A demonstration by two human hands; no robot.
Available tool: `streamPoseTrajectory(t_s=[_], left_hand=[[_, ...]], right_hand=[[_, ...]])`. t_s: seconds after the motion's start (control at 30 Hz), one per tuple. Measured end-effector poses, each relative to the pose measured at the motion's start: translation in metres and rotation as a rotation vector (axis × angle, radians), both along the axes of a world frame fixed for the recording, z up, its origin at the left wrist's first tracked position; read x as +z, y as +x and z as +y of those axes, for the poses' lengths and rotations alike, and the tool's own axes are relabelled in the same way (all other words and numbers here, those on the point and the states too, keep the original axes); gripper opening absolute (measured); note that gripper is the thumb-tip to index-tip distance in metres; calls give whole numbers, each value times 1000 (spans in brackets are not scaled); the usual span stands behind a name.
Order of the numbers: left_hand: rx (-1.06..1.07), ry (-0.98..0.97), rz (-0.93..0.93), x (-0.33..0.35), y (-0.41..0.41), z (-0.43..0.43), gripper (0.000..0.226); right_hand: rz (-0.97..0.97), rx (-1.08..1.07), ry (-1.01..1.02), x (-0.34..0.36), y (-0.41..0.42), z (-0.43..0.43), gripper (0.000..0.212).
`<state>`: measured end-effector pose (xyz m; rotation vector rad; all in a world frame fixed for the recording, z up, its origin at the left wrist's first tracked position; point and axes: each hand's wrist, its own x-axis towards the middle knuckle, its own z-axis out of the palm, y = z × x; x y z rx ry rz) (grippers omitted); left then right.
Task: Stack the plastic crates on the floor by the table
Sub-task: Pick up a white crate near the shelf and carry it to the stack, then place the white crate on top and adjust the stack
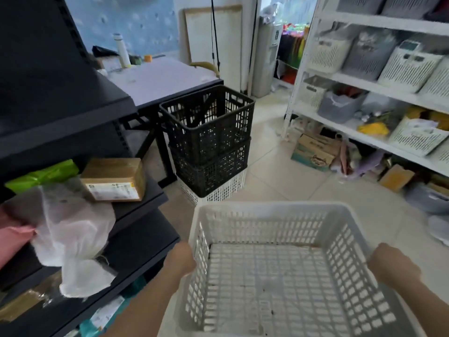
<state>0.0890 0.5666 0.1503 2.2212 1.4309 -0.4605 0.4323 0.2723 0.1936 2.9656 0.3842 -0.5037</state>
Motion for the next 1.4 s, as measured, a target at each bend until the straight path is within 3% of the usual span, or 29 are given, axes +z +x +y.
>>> streamPoseTrajectory(t_s=[0.1,0.2,0.33,0.57,0.73,1.1,1.4], left_hand=[[12,31,-30,25,41,22,10],[81,30,-53,51,80,45,21],[163,86,-71,99,131,75,32],[445,291,-129,183,203,136,19],[529,377,-119,227,227,179,21],[527,618,-143,307,260,350,26],[688,647,-147,299,296,452,36]], right_hand=[[-38,43,29,18,52,21,18],[-58,122,64,33,109,51,24],[-47,249,126,72,177,106,17],[-153,424,208,168,269,233,30],[-171,487,313,227,303,324,28],[-248,575,478,285,355,528,29],[-259,691,590,288,397,678,15]])
